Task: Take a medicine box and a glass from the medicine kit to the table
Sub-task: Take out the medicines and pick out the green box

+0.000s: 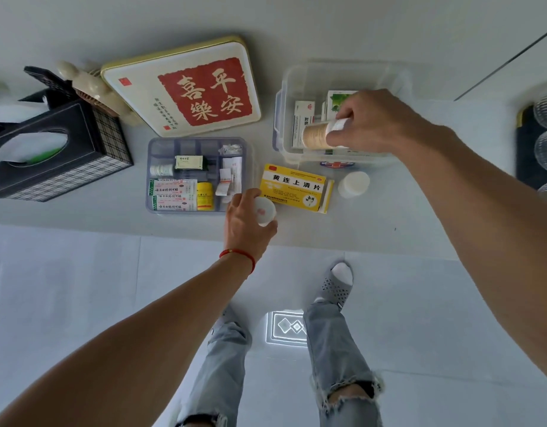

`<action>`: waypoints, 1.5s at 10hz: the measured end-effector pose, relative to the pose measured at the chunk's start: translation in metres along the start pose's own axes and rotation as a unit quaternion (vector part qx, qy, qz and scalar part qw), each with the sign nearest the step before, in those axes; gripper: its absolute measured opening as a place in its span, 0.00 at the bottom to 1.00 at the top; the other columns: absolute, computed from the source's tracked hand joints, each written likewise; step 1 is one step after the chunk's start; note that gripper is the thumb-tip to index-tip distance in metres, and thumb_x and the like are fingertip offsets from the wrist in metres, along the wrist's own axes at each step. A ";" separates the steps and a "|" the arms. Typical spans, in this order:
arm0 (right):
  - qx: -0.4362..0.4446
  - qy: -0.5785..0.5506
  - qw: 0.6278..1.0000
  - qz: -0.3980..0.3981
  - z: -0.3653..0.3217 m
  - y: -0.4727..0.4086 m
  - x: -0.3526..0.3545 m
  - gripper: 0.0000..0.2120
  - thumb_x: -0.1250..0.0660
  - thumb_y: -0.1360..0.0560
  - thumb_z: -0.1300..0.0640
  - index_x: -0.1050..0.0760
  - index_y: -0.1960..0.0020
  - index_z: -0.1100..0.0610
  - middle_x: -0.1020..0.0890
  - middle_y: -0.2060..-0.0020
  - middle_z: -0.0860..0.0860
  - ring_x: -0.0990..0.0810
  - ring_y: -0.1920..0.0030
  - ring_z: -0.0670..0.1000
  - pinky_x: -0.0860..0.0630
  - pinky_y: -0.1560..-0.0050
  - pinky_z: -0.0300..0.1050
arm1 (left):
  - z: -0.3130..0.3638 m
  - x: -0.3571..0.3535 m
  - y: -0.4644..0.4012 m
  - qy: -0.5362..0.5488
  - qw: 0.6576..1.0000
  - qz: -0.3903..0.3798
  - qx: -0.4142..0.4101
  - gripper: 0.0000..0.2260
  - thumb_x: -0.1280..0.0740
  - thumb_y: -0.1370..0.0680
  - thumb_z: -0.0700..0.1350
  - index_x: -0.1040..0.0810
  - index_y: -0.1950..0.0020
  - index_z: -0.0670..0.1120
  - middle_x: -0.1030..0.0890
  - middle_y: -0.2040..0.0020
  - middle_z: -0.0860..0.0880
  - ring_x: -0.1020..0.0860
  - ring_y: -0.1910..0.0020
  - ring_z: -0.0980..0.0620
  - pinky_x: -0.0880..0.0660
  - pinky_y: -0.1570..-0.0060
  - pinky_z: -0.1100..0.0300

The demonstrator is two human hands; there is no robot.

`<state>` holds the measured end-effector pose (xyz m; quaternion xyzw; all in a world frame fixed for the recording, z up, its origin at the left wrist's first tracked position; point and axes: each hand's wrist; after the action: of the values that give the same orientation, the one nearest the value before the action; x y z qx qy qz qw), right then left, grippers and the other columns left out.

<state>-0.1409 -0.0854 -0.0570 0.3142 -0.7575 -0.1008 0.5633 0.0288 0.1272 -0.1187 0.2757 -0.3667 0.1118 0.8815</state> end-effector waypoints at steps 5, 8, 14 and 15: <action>0.081 -0.001 0.996 0.029 -0.036 0.099 -0.142 0.17 0.26 0.26 0.51 0.22 0.40 0.55 0.26 0.43 0.52 0.23 0.40 0.53 0.17 0.51 0.54 | 0.006 0.027 0.013 -0.011 0.998 -0.041 -0.049 0.29 0.28 0.31 0.35 0.29 0.30 0.45 0.28 0.35 0.45 0.31 0.34 0.44 0.29 0.35 0.54; 0.146 0.036 0.985 0.080 -0.039 0.091 -0.154 0.22 0.31 0.23 0.46 0.28 0.34 0.56 0.26 0.39 0.53 0.24 0.40 0.54 0.19 0.47 0.51 | 0.026 0.025 0.008 -0.012 0.989 0.069 -0.131 0.23 0.33 0.31 0.29 0.24 0.37 0.40 0.22 0.42 0.44 0.27 0.40 0.42 0.29 0.39 0.53; -0.137 -0.211 0.967 0.035 0.032 -0.029 -0.004 0.17 0.37 0.20 0.57 0.28 0.33 0.63 0.22 0.37 0.60 0.21 0.40 0.60 0.30 0.56 0.44 | 0.175 -0.030 -0.133 0.096 0.986 -0.114 0.080 0.22 0.36 0.22 0.39 0.31 0.27 0.43 0.23 0.39 0.46 0.21 0.42 0.45 0.22 0.45 0.54; -0.137 -0.219 0.966 0.022 0.031 -0.039 -0.008 0.13 0.41 0.19 0.60 0.25 0.37 0.62 0.22 0.35 0.61 0.22 0.38 0.60 0.31 0.52 0.44 | 0.174 -0.045 -0.140 0.026 0.990 -0.117 0.074 0.16 0.37 0.18 0.40 0.28 0.31 0.40 0.21 0.47 0.45 0.21 0.41 0.44 0.26 0.48 0.55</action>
<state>-0.1539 -0.1175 -0.0942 0.1870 -0.8481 -0.2577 0.4234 -0.0486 -0.0863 -0.1067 0.3781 -0.2997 0.0414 0.8749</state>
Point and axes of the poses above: each hand's wrist, its own y-axis away from the middle knuckle, its own x-axis out of the back of the hand, z = x × y
